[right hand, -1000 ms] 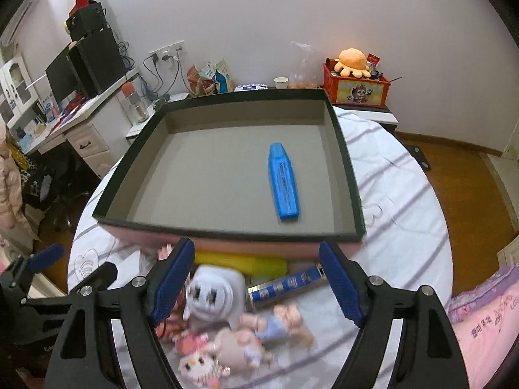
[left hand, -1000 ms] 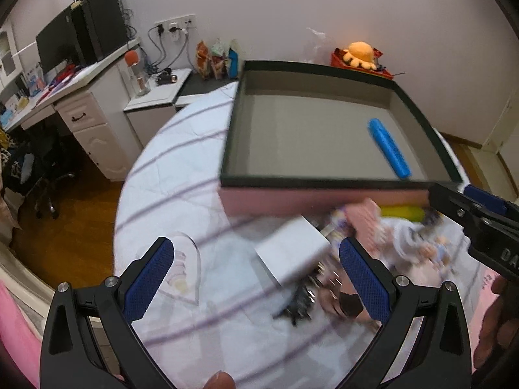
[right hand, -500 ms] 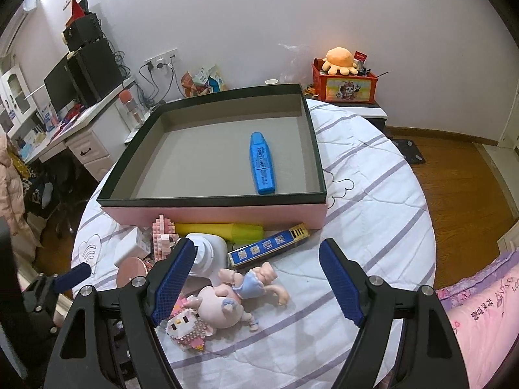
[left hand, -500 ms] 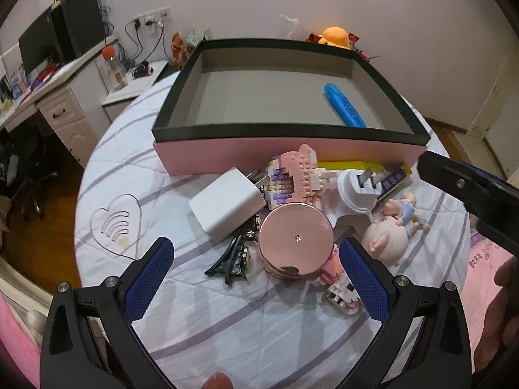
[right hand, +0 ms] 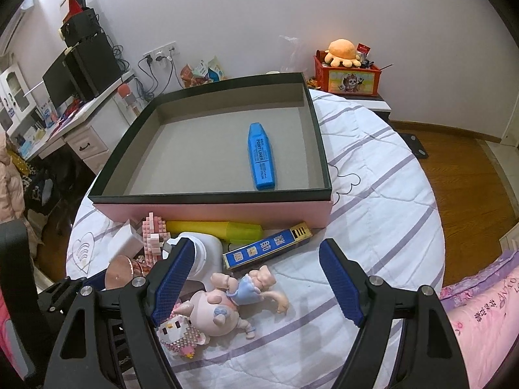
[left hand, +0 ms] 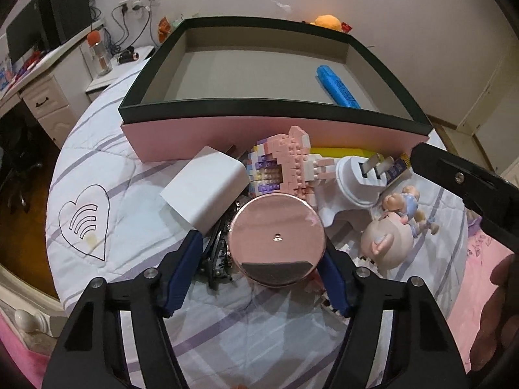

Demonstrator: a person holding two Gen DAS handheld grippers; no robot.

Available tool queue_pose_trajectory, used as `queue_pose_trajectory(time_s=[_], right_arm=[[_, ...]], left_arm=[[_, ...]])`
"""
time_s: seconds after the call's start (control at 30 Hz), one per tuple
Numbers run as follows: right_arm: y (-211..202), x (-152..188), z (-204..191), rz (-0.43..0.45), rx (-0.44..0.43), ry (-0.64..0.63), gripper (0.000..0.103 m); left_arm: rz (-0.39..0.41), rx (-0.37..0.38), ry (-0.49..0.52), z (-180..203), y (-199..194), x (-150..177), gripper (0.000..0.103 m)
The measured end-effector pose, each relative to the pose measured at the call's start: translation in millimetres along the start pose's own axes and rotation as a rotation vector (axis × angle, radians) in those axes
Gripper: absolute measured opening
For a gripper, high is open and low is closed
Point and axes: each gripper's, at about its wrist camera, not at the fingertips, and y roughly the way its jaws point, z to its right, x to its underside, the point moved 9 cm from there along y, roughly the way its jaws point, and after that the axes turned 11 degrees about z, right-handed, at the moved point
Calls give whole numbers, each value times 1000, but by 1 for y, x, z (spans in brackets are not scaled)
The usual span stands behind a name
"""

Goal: Organize rigid objects
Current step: 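Reach the left gripper to the rose-gold jar and close on it, then carry the rose-gold jar into the box and open the left gripper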

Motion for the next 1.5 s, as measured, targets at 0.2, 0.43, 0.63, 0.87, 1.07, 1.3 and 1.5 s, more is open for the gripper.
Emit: queue_pose_trajectory(time_s=[0.2,0.43,0.63,0.87,1.07,1.3,1.5], right_arm=[[-3,0,-4,6,-5,-4,81],[-3,1,-7,5,-8,-9,81],[-3,1,-7,4,-8,-5,81],[-5,1,-7,8,-13,-2,81],[-7,-9,-8,25,-11,-2,81],[0,-41,-17,55,-16,-28,81],[29,-76,-17,73,-12,-29,81]], left_arm=[[6,16,15,0,-12,2,50],[6,39,3,-5,-11,1,49],[24,48,14,-4,-19,-3,49],[53,40,32,0,-37,-11,49],[111,25,31,-5,-51,-47,49],[140,14,20,-10,-39,-95,49],[130,-14,26,-23,2,-133,49]])
